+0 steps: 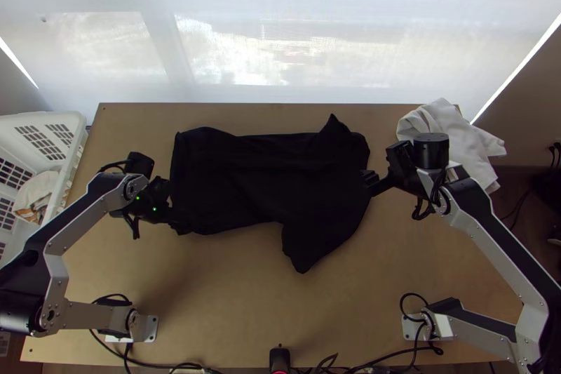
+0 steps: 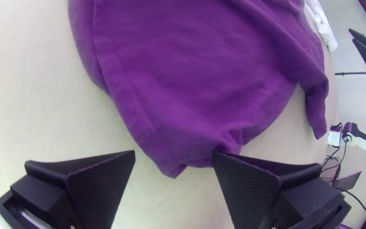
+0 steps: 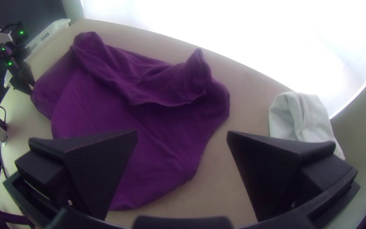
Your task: Fold the t-shirt
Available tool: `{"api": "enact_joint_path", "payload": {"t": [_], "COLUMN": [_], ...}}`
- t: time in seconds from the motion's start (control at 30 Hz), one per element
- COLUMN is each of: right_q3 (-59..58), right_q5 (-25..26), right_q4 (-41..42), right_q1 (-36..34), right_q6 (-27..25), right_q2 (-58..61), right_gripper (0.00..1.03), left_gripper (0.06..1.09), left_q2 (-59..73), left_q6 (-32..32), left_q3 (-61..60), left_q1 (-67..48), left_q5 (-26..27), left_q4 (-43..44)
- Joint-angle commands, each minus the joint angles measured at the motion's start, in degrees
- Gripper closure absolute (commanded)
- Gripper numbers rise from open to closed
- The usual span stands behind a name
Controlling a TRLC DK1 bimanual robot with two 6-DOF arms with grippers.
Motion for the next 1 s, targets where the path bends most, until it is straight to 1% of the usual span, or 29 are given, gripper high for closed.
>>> {"api": "enact_joint_path", "payload": {"t": [0.0, 0.17, 0.3, 0.33, 0.43, 0.6, 0.77, 0.97], "right_q3": [-0.4, -0.5, -0.5, -0.7, -2.6, -6.5, -7.7, -7.7], "right_q5": [-0.1, 0.0, -0.1, -0.1, -0.2, -0.2, -0.2, -0.2], "right_q4": [-0.4, -0.5, -1.4, -1.9, -3.7, -6.9, -9.0, -9.2], "right_q1": [0.2, 0.1, 0.5, 1.0, 3.6, 10.3, 18.3, 28.6], "right_q6": [-0.2, -0.4, -0.4, -0.4, -0.4, -0.4, -1.7, -2.7], "right_q2": [-0.6, -0.9, -1.2, -1.3, -2.4, -5.3, -6.5, -5.2], "right_gripper": [0.05, 0.05, 0.05, 0.05, 0.05, 0.05, 0.05, 0.05], "left_gripper": [0.34, 0.68, 1.03, 1.05, 1.05, 1.05, 1.05, 1.05], "left_q2": [1.0, 1.2, 1.0, 0.8, 0.4, -0.4, -0.1, 0.0], "left_q6": [-1.8, -2.4, -2.6, -2.8, -3.3, -4.3, -4.8, -5.5], "left_q3": [0.7, 1.1, 1.6, 1.9, 2.9, 5.5, 6.9, 7.5], "left_q1": [-1.5, -1.0, -0.6, -0.3, 0.0, 0.1, 0.0, 0.0], "left_q5": [1.4, 3.0, 3.4, 3.4, 3.3, 3.3, 3.3, 3.3], "left_q4": [2.1, 3.0, 3.4, 3.5, 3.4, 3.0, 2.8, 2.8]}}
